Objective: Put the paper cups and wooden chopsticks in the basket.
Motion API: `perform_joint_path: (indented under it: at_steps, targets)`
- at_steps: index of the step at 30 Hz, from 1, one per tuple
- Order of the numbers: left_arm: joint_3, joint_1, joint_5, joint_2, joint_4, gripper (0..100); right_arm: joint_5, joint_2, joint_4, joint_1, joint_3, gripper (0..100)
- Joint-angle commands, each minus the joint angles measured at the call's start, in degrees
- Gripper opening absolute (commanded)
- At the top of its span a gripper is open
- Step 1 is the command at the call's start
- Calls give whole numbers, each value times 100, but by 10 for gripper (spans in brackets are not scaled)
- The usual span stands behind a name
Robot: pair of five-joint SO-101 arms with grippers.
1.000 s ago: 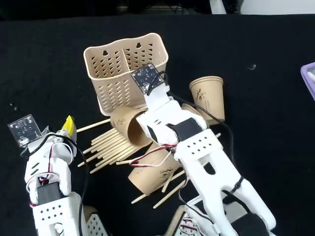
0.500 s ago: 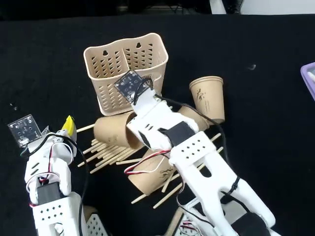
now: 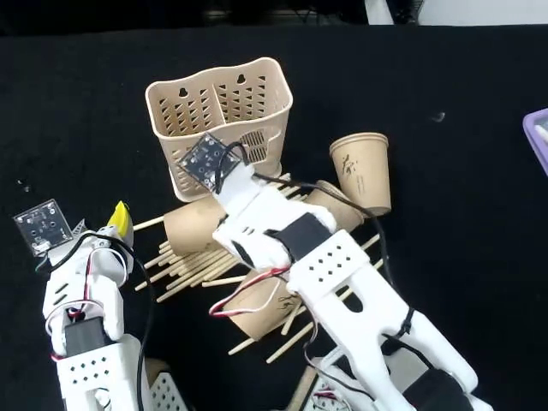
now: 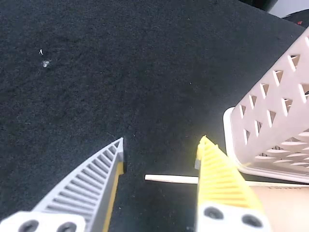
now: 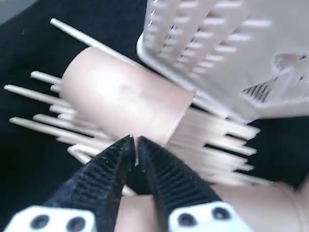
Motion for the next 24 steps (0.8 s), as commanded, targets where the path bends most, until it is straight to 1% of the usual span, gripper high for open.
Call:
perform_joint_path:
  at_steps: [1, 3, 5, 11, 16, 18, 22, 24]
  targets:
    - [136, -13, 18, -62, 18, 238, -835, 4, 97, -105, -286, 185]
    - [136, -13, 9, -62, 18, 238, -1327, 4, 70, -79, -295, 237]
    - [136, -13, 9, -62, 18, 238, -1609, 13, -53, -97, -286, 238]
    - [136, -22, 9, -62, 18, 238, -1705, 796, -229, -88, -426, 233]
    - [136, -40, 0, -62, 18, 238, -1644, 1420, -9, -114, -831, 227]
    - [136, -13, -193, -62, 18, 238, -1389, 1446, 264, -114, -1033, 173]
    - [136, -13, -273, -62, 18, 238, -290, 1305, 536, -114, -1270, 33]
    - [136, -13, -281, -62, 18, 238, 149, 1156, 563, -114, -1270, 10]
